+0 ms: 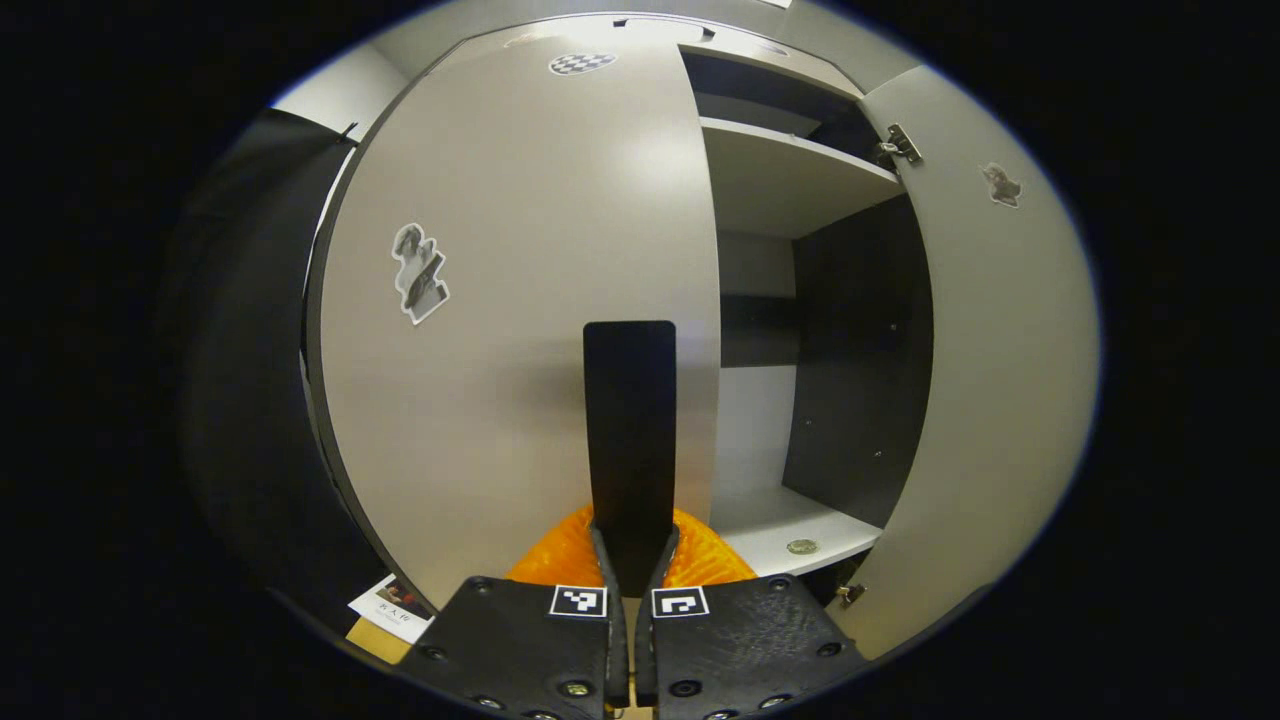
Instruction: Open the right door of the double-door shoe cabinet with the right hand, and open the left door with the left hand.
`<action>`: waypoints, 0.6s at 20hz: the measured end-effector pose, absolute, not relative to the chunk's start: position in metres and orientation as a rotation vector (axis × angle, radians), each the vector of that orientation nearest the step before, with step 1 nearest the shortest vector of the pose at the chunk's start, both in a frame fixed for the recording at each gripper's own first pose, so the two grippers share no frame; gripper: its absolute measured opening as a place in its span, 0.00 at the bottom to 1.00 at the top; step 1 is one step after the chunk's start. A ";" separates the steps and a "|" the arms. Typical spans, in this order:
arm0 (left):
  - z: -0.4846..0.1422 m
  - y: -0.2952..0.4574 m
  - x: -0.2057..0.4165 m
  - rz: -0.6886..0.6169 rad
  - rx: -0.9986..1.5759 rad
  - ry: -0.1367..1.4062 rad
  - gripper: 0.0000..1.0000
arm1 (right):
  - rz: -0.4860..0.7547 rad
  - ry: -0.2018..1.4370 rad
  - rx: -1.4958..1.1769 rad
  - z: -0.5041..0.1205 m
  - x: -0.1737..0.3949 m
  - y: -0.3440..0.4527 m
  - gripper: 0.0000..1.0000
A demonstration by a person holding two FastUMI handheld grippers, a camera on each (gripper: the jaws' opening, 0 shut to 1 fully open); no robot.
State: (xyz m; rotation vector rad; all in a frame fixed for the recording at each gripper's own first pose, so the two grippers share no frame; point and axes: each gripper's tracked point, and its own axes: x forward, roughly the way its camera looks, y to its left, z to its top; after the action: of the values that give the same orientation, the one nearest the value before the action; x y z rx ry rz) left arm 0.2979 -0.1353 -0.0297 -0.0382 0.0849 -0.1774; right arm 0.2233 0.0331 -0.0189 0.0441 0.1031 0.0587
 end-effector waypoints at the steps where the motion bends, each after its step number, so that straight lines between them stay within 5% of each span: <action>1: -0.030 -0.134 0.292 -0.187 -0.040 0.086 0.02 | 0.061 0.096 0.046 -0.017 0.221 0.034 1.00; 12: -0.031 -0.102 0.232 -0.255 -0.064 0.075 0.02 | 0.054 0.039 0.047 -0.011 0.201 0.051 1.00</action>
State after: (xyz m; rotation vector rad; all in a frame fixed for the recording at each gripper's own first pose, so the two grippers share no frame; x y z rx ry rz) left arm 0.2316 -0.1022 -0.0314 -0.0643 0.0755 -0.2554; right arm 0.2008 0.0508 -0.0113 0.0473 0.0386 0.0541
